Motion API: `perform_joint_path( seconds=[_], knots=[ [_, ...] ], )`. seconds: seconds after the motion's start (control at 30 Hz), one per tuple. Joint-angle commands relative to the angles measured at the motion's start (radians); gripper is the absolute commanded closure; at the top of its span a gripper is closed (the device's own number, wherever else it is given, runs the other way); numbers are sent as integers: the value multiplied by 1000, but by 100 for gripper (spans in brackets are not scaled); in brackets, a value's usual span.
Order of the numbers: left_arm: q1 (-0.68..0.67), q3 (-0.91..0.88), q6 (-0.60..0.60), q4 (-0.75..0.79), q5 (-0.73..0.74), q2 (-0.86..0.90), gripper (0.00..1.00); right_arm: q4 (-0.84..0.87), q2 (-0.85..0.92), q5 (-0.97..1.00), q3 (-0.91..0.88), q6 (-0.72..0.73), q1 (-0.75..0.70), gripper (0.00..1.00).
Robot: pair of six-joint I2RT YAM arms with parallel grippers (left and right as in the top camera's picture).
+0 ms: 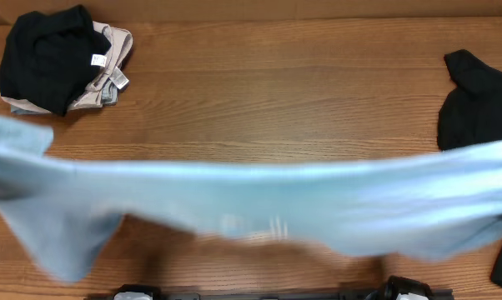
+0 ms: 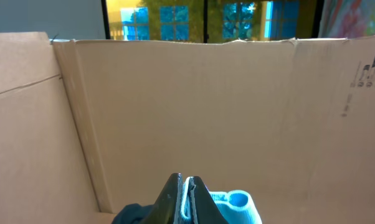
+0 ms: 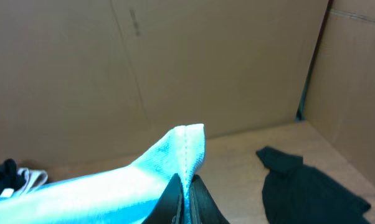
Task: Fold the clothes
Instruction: 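Lift the T-shirt with both grippers, shake and lay it flat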
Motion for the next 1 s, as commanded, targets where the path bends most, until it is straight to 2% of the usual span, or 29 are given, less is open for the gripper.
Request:
perform_joint_path(
  seconds=[0.0,0.33,0.5,0.63,0.77,0.97],
  knots=[
    [0,-48,31,3,-34,60,96,1,55,24,-48,4,-11,96],
    [0,-187,39,13,-34,311,96,146,217,11,-267,-1,-10,96],
    [0,-189,39,62,-26,513,96,275,413,-14,-359,-5,-8,96],
    [0,-189,41,134,-21,678,96,393,603,-14,-369,-8,-8,96],
    [-1,-189,65,245,39,850,96,555,811,-14,-369,-8,-8,96],
    [-2,-189,64,384,117,1019,96,724,1034,-30,-369,-8,-5,96]
  ],
)
